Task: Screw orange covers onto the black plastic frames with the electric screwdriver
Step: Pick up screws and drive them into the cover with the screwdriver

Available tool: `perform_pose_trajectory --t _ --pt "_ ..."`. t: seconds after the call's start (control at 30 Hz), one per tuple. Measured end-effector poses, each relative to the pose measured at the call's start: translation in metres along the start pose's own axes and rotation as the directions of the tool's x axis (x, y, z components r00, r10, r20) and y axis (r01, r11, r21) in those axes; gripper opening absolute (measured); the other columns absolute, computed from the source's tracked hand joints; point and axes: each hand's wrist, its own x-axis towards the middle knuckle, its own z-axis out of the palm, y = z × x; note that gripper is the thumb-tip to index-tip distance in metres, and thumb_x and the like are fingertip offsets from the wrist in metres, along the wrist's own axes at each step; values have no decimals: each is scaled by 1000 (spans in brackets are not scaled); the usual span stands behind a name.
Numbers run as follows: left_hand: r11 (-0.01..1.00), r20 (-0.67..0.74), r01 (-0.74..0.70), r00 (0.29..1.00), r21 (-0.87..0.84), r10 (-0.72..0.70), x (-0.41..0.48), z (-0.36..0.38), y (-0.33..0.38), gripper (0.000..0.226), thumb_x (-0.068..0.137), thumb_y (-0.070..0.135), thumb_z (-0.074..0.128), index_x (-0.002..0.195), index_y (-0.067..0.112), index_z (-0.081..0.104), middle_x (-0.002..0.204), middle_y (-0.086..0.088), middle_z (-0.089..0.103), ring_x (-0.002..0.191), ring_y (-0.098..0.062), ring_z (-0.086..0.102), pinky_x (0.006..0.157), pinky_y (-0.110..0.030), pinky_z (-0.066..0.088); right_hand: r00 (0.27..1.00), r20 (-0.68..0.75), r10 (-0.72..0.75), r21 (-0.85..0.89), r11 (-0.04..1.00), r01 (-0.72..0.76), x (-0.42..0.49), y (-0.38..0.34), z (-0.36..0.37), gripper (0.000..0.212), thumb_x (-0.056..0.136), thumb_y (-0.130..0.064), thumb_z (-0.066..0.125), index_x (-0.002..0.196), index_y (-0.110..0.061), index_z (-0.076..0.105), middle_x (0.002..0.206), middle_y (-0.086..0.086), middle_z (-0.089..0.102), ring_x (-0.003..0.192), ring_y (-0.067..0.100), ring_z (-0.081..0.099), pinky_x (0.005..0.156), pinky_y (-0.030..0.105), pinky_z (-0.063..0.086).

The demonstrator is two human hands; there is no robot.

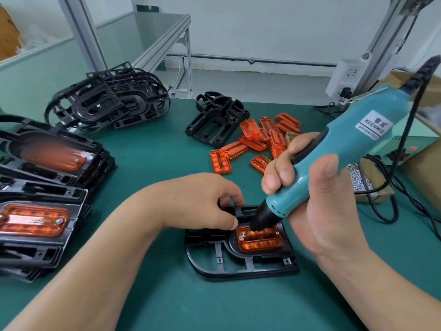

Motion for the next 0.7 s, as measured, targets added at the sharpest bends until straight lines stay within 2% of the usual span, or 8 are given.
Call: perform_pose_trajectory --t 0.1,0.17,0.27,0.43,0.63,0.7 --pt "1000 -2 -7 1000 -21 7 0 0 1 21 91 38 76 111 39 70 94 11 67 81 -8 62 78 -32 53 997 70 -18 -20 1000 20 -1 -1 4 55 88 -54 75 112 -10 53 79 8 50 72 26 56 72 37 50" --pt "999 -1 -12 1000 -37 12 0 0 1 13 91 37 77 97 43 68 89 11 64 77 -8 59 76 -33 51 992 120 -29 -43 998 34 -1 -1 7 53 90 -52 75 113 -9 54 80 8 51 71 27 58 72 37 50" --pt "1000 -17 4 1000 -21 -4 0 0 2 28 89 39 78 75 51 58 76 19 58 69 -2 54 68 -28 42 981 190 -32 -80 996 48 -2 -2 11 50 91 -50 75 114 -10 56 79 8 53 69 29 59 71 38 50" --pt "1000 -21 17 1000 -7 -18 0 2 4 31 86 40 77 71 57 56 72 27 56 67 2 53 65 -25 38 973 231 8 -128 992 22 -1 -1 21 47 89 -50 79 114 -15 61 77 8 54 63 29 57 67 40 46" --pt "1000 -34 14 999 8 -13 2 7 9 44 82 37 79 68 69 52 68 42 54 66 19 51 61 -20 34 973 227 38 -129 992 -9 5 0 25 48 87 -53 79 111 -16 62 74 8 53 59 28 57 64 34 48" --pt "1000 -38 8 999 7 -8 2 8 10 43 82 36 78 69 68 53 69 41 55 65 16 53 60 -18 36 970 237 51 -146 989 -16 7 0 26 49 87 -55 78 112 -16 62 74 4 56 58 26 56 63 34 47"
